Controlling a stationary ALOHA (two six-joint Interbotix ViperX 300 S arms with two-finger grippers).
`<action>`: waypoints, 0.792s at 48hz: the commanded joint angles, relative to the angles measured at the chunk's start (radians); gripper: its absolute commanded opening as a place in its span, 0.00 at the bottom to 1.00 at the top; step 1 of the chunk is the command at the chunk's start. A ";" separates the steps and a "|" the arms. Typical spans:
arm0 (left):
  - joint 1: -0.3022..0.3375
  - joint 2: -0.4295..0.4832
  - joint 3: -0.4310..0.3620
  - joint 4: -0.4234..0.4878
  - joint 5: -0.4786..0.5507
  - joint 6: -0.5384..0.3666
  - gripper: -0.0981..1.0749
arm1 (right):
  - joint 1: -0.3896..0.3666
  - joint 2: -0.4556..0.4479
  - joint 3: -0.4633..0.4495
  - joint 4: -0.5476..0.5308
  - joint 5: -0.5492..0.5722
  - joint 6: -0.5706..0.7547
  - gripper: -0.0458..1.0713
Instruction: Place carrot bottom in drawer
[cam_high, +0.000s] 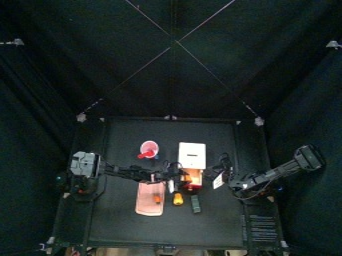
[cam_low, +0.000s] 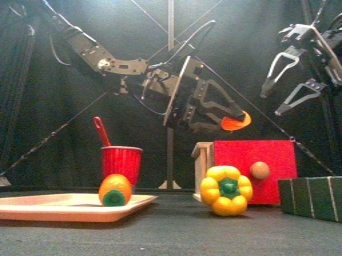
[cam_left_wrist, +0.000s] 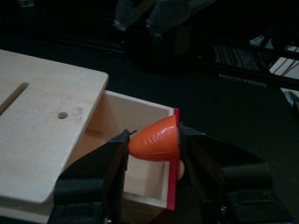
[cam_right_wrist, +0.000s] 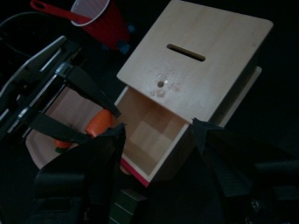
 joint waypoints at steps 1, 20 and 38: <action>0.006 -0.014 -0.009 -0.002 -0.014 0.000 0.75 | 0.002 -0.005 -0.009 -0.005 0.002 -0.002 0.88; 0.005 -0.015 -0.005 -0.002 -0.011 -0.002 0.85 | 0.002 -0.005 -0.009 -0.005 0.002 -0.002 0.88; 0.002 -0.020 -0.005 0.000 -0.011 0.002 0.85 | 0.000 -0.005 -0.008 -0.005 0.003 -0.002 0.88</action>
